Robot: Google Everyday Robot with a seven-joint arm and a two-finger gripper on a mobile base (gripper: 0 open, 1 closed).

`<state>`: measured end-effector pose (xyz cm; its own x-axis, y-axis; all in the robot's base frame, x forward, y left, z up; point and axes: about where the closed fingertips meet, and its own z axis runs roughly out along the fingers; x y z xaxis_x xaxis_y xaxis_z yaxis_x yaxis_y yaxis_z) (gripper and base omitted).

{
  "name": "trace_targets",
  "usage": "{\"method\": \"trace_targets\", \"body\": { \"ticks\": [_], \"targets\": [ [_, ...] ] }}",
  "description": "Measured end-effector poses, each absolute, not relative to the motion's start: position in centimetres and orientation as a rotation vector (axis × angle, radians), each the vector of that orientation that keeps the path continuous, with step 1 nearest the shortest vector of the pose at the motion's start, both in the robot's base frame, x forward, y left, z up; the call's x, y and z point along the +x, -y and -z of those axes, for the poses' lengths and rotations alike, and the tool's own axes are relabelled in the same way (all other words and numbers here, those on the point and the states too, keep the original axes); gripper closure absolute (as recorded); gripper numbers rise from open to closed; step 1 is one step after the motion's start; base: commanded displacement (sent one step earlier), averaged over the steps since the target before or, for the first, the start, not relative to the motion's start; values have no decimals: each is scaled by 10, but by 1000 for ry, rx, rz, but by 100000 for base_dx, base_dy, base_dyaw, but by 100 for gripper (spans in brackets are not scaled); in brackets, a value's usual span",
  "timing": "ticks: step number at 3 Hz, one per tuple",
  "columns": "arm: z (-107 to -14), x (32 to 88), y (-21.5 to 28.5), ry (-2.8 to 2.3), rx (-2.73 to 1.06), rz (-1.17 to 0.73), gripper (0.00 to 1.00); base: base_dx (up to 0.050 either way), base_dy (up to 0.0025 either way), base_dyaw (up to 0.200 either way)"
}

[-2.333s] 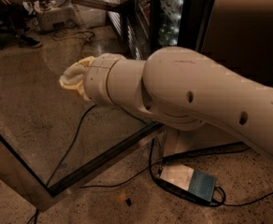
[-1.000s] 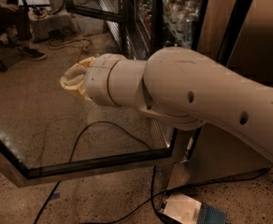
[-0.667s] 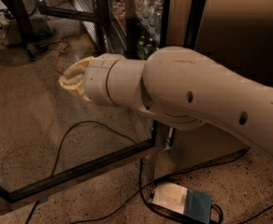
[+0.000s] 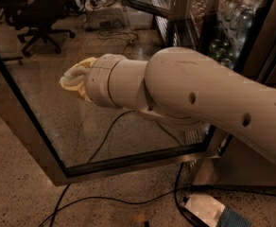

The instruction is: Close right fridge door

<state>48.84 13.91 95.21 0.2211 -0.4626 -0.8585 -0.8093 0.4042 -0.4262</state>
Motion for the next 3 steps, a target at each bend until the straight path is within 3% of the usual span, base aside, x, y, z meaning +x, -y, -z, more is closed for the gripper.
{"method": "trace_targets", "body": {
  "ticks": [3],
  "targets": [
    [-952,488,-139,-1417,-1227,-350,100,5001,-1,18]
  ]
}}
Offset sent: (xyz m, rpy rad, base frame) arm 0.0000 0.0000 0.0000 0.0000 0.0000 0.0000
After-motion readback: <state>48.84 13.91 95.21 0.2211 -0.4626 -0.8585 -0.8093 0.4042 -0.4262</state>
